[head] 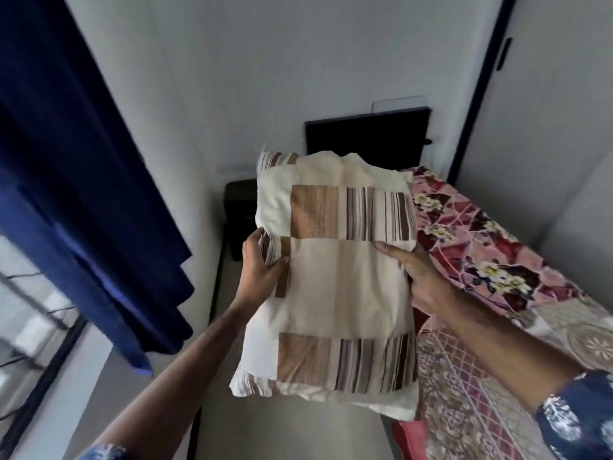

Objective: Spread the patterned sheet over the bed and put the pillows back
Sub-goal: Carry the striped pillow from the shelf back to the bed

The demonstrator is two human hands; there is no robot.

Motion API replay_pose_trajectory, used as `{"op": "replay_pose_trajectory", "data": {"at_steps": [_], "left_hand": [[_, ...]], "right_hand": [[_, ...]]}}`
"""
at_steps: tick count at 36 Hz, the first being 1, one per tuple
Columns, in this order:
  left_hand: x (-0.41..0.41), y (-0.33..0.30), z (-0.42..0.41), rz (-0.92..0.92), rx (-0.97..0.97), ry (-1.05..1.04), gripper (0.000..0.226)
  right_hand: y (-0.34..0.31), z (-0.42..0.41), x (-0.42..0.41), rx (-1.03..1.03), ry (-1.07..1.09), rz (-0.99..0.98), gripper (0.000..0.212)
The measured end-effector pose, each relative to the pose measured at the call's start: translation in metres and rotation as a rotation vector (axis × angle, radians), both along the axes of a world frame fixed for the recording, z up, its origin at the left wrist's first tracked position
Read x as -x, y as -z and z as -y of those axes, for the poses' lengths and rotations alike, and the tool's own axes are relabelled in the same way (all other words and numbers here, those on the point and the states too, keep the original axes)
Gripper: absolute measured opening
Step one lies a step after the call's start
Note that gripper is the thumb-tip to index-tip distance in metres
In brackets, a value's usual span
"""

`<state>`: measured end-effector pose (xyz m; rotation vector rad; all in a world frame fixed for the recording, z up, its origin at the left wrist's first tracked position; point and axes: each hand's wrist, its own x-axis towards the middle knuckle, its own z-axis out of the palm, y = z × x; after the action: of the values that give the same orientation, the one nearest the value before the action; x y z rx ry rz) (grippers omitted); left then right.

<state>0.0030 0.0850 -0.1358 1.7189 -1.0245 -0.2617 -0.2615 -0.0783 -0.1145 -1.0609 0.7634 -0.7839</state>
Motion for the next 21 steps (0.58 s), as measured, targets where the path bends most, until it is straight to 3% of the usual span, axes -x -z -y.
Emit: {"op": "replay_pose_trajectory", "data": {"at_steps": [4,11,21], "left_hand": [[-0.013,0.011,0.064,-0.079,-0.047,0.103,0.073],[-0.051,0.026,0.189,-0.119,-0.110,0.246,0.073],[-0.110,0.024,0.348,-0.172,-0.191,0.268,0.073]], "right_hand": [[0.015,0.043,0.001,-0.008,0.093,-0.044,0.029],[0.055,0.144,-0.021,-0.055,0.184,-0.027,0.043],[0.085,0.288,-0.069,-0.119,0.203,-0.111,0.049]]}}
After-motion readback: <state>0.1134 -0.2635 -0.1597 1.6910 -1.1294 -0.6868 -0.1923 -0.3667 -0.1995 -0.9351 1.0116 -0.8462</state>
